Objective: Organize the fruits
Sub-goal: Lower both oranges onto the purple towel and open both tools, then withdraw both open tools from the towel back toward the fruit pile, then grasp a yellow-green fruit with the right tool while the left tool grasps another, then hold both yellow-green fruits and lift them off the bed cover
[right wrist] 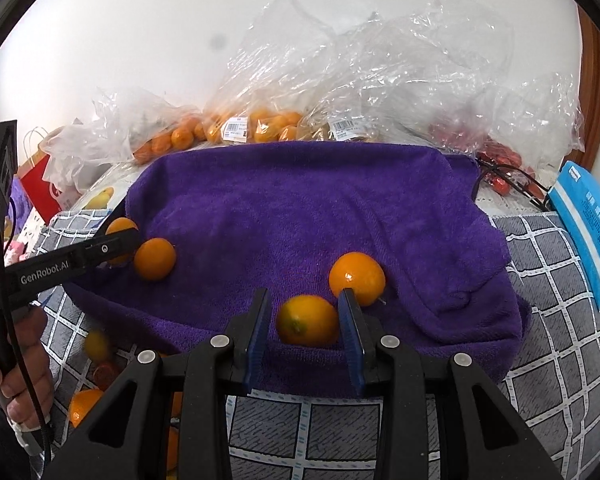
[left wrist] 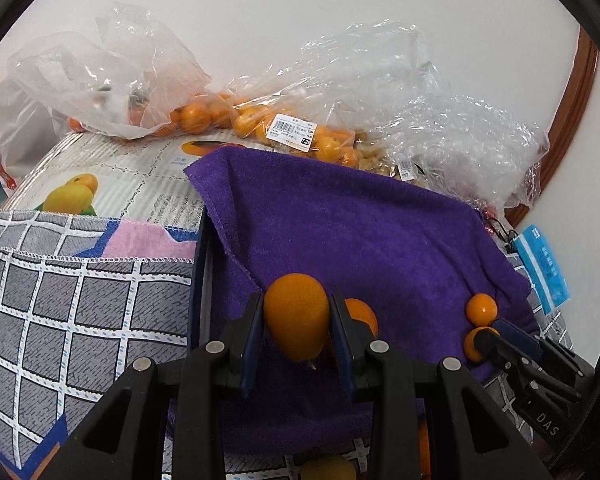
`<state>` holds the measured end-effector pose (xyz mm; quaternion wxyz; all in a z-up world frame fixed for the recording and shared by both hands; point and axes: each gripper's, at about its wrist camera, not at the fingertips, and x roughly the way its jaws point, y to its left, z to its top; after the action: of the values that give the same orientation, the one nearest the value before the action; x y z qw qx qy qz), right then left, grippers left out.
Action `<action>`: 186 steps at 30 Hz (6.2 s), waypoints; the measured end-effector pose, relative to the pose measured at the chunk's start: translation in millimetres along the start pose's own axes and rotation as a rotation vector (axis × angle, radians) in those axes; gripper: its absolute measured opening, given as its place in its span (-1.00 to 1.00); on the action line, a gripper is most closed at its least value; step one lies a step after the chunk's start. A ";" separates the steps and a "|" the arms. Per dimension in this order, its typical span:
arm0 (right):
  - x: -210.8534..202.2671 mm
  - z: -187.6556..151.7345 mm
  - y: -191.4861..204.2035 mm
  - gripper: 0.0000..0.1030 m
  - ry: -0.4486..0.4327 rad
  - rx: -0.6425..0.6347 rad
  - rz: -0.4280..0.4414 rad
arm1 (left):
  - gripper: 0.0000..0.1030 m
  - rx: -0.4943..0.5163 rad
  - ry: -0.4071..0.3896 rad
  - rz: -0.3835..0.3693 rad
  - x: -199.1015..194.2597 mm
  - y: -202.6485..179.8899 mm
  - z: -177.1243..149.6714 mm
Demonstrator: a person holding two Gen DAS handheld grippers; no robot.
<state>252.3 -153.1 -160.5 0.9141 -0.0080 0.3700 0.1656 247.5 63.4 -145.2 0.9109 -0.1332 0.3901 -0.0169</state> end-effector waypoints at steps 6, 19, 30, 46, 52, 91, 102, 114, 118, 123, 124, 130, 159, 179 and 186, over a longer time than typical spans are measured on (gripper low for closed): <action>-3.9 0.9 -6.1 -0.32 -0.013 0.047 0.040 | -0.40 -0.003 0.001 0.001 1.1 0.6 0.0; -15.4 2.9 -12.5 -0.01 -0.077 0.111 0.064 | -0.30 0.038 -0.077 0.013 -18.2 -8.7 0.5; -35.6 3.2 1.6 0.00 -0.107 0.094 0.034 | -0.19 0.054 -0.133 -0.017 -38.5 -18.1 2.7; -85.8 -41.6 16.7 0.07 -0.054 0.134 -0.016 | -0.17 -0.027 -0.127 0.018 -75.0 10.8 17.5; -87.1 -59.6 32.1 0.07 -0.029 0.112 0.052 | -0.17 0.010 -0.057 0.065 -85.8 25.9 -18.1; -63.9 -95.1 29.4 -0.48 0.086 -0.031 -0.070 | -0.08 -0.050 0.032 -0.016 -79.4 64.0 -81.4; -59.6 -95.1 19.5 -0.48 0.105 -0.023 -0.081 | 0.05 -0.084 0.025 -0.070 -79.4 69.5 -82.0; -63.1 -95.6 9.2 -0.48 0.079 0.023 -0.027 | -0.12 -0.070 0.046 -0.121 -84.2 50.9 -83.4; -65.7 -95.9 9.3 -0.48 0.065 0.025 -0.002 | -0.22 -0.066 0.066 -0.174 -78.6 24.3 -72.2; -71.0 -96.8 7.3 -0.48 0.041 0.036 0.048 | -0.26 -0.104 0.087 -0.179 -60.2 10.6 -60.3; -72.4 -96.9 5.2 -0.48 0.034 0.047 0.059 | -0.28 -0.126 0.092 -0.180 -56.1 11.3 -59.8; -74.3 -96.6 -3.1 -0.48 0.024 0.089 0.084 | -0.50 -0.175 0.122 -0.181 -39.5 11.7 -59.1; -72.1 -96.7 -1.7 -0.48 0.036 0.081 0.084 | -0.42 0.027 0.062 0.001 -66.6 27.7 -84.3; -70.6 -97.1 7.6 -0.48 0.044 0.031 0.022 | -0.42 -0.017 0.058 -0.022 -64.9 32.2 -82.6; -75.2 -97.2 0.9 -0.48 0.019 0.063 0.054 | -0.51 -0.037 0.051 -0.089 -68.2 37.1 -84.2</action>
<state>136.1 -188.0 -180.0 0.9056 0.0292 0.3836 0.1784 137.2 89.0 -162.1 0.8965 -0.1667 0.4070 -0.0535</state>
